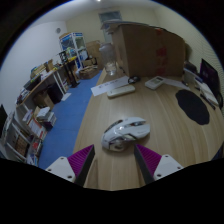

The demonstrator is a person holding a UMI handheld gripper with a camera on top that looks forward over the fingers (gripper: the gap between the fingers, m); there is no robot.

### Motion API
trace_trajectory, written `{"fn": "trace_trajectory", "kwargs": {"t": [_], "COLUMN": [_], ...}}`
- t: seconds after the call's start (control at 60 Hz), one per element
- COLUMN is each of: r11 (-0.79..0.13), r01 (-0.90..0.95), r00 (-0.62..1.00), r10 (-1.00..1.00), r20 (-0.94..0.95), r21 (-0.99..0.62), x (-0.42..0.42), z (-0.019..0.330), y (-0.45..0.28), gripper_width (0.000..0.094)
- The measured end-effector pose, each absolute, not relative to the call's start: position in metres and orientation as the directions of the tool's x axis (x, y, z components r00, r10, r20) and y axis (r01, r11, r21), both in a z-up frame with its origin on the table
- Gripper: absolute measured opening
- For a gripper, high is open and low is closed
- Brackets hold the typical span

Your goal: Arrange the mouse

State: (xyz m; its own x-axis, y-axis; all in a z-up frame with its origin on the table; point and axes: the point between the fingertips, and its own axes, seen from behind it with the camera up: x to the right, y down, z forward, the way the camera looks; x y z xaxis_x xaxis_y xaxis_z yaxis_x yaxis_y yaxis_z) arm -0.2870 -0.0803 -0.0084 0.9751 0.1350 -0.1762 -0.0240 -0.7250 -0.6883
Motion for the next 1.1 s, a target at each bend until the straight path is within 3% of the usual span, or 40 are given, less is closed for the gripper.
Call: {"fn": "trace_trajectory", "kwargs": {"t": [0.417, 0.467, 0.483, 0.55, 0.7, 0.783, 0.85, 0.95, 1.05, 1.1], "r11": [-0.695, -0.687, -0.686, -0.674, -0.733, -0.744, -0.696, -0.585, -0.443, -0.408], "r01": [0.063, 0.078, 0.072, 0.058, 0.057, 0.093, 0.143, 0.110, 0.065, 0.042], "r00": [0.990, 0.989, 0.990, 0.994, 0.994, 0.986, 0.970, 0.955, 0.972, 0.979], "r10": [0.136, 0.142, 0.137, 0.111, 0.107, 0.163, 0.240, 0.285, 0.229, 0.198], "r20": [-0.046, -0.028, -0.030, -0.024, -0.031, -0.044, -0.040, -0.078, -0.043, -0.043], "r21": [-0.716, -0.722, -0.724, -0.737, -0.678, -0.662, -0.704, -0.804, -0.894, -0.912], "x": [-0.301, -0.304, -0.304, -0.300, -0.299, -0.304, -0.306, -0.287, -0.202, -0.150], "z": [-0.016, -0.017, -0.017, -0.017, -0.019, -0.015, 0.015, 0.099, 0.187, 0.215], "y": [-0.007, -0.001, 0.000, 0.006, 0.003, 0.004, 0.006, 0.023, 0.053, 0.066], "gripper_width": [0.0841, 0.0810, 0.0863, 0.0554, 0.0483, 0.0399, 0.0369, 0.0367, 0.0366, 0.0365]}}
